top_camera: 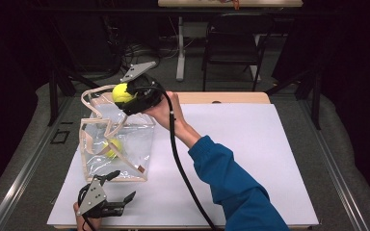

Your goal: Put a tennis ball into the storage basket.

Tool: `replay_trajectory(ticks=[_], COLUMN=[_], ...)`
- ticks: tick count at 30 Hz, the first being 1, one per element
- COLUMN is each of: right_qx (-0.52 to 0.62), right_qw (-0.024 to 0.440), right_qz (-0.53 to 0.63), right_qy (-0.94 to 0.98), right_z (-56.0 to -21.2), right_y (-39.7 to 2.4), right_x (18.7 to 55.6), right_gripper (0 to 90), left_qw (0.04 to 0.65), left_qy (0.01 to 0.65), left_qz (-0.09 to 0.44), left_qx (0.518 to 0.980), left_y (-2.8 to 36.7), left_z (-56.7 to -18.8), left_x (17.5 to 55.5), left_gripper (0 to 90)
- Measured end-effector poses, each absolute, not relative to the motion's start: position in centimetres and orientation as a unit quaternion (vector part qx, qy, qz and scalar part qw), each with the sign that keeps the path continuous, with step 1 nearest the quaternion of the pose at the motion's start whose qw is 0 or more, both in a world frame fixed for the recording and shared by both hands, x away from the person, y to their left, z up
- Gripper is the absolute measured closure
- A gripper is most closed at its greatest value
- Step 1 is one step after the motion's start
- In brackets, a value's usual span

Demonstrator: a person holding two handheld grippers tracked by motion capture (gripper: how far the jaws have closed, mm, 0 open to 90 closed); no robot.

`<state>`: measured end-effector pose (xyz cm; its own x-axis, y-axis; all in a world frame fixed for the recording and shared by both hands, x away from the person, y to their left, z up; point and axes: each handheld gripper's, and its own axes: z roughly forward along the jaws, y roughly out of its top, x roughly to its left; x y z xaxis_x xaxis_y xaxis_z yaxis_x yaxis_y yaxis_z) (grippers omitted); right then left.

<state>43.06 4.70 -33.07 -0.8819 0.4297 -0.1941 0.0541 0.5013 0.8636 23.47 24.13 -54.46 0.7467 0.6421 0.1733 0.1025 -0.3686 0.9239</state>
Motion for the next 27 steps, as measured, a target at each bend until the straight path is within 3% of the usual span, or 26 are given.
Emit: replay_trajectory(ticks=[27], right_qx=[0.142], right_qw=[0.189], right_qz=[0.471], right_qy=[0.85], right_z=[-34.2], right_y=[6.5], right_x=[43.3], right_gripper=[26.1], left_qw=[0.51], left_qy=[0.237], left_qz=[0.265], left_qx=[0.783], left_y=[24.2], left_z=[-54.4], left_x=[23.4], left_gripper=[16.0])
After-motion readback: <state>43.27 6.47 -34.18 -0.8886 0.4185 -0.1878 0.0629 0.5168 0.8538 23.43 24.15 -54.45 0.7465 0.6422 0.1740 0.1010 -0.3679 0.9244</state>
